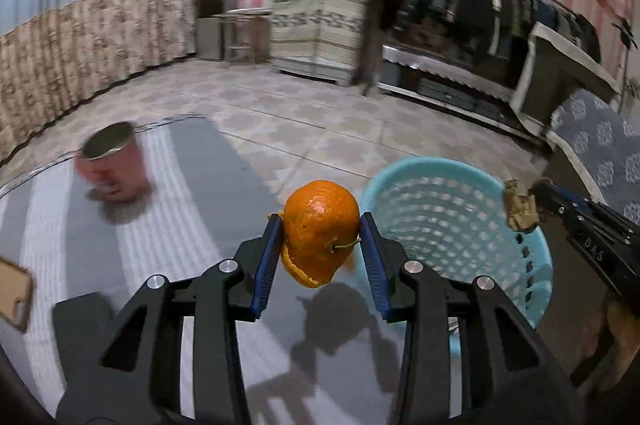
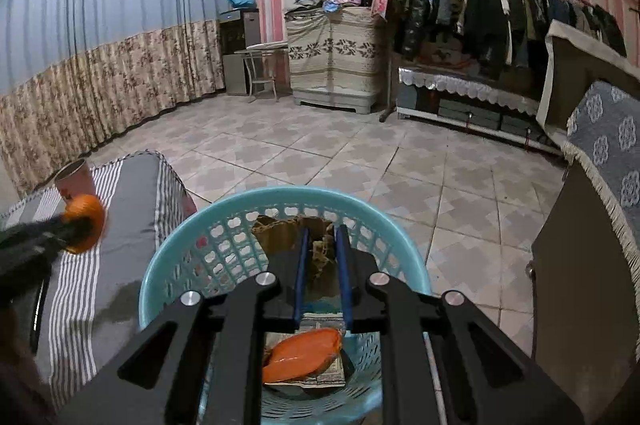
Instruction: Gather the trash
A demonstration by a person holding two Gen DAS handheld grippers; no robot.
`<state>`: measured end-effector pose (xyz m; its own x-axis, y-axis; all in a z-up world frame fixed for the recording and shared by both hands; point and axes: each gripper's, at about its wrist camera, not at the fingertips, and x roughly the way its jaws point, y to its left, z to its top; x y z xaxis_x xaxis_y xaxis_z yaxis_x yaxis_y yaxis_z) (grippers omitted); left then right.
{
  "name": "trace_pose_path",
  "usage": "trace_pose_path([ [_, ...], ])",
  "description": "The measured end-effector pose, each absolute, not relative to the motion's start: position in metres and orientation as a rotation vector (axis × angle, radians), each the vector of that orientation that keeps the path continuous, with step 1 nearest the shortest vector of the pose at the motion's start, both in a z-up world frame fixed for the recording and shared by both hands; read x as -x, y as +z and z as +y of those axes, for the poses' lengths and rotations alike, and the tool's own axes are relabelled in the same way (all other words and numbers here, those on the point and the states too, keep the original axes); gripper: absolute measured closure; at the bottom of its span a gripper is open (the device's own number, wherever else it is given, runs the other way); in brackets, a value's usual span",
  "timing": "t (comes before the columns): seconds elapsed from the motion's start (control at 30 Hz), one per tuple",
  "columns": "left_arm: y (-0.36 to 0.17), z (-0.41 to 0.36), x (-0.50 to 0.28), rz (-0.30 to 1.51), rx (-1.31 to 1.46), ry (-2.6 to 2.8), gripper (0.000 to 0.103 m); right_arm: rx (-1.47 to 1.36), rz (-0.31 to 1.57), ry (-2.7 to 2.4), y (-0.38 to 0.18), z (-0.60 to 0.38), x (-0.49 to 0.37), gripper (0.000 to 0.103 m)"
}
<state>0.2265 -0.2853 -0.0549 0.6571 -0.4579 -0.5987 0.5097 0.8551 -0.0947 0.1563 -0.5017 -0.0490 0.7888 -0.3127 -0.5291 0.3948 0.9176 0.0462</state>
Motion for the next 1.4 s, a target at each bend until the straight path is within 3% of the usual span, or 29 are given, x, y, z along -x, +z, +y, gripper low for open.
trace_pose_path([
  [0.27,-0.062,-0.348,-0.229,0.674,-0.132,-0.653,0.06,-0.213,0.537,-0.407,-0.057,-0.523,-0.145,0.089],
  [0.37,-0.053,-0.351,-0.236,0.657,-0.128,-0.638,0.033,-0.223,0.536,-0.406,-0.059,-0.523,-0.144,0.089],
  [0.47,-0.042,-0.338,-0.235,0.619,-0.127,-0.6,0.025,-0.219,0.545,-0.401,-0.062,-0.521,-0.146,0.089],
  [0.6,-0.025,-0.308,-0.232,0.564,-0.136,-0.501,0.007,-0.232,0.565,-0.361,-0.065,-0.51,-0.155,0.088],
  [0.77,-0.012,-0.267,-0.224,0.522,-0.152,-0.407,0.005,-0.241,0.593,-0.321,-0.071,-0.497,-0.171,0.083],
  [0.8,-0.012,-0.261,-0.222,0.517,-0.158,-0.391,0.005,-0.247,0.6,-0.316,-0.074,-0.495,-0.173,0.077],
  [0.87,-0.01,-0.245,-0.219,0.52,-0.155,-0.359,0.005,-0.245,0.597,-0.309,-0.076,-0.491,-0.175,0.028],
  [0.93,-0.008,-0.232,-0.218,0.522,-0.153,-0.342,0.005,-0.208,0.595,-0.311,-0.077,-0.485,-0.178,0.027],
  [1.13,0.0,-0.182,-0.203,0.503,-0.128,-0.261,0.005,-0.163,0.569,-0.316,-0.075,-0.472,-0.173,0.005],
  [1.4,0.006,-0.134,-0.169,0.47,-0.121,-0.144,0.005,-0.152,0.518,-0.221,-0.042,-0.413,-0.144,0.004],
])
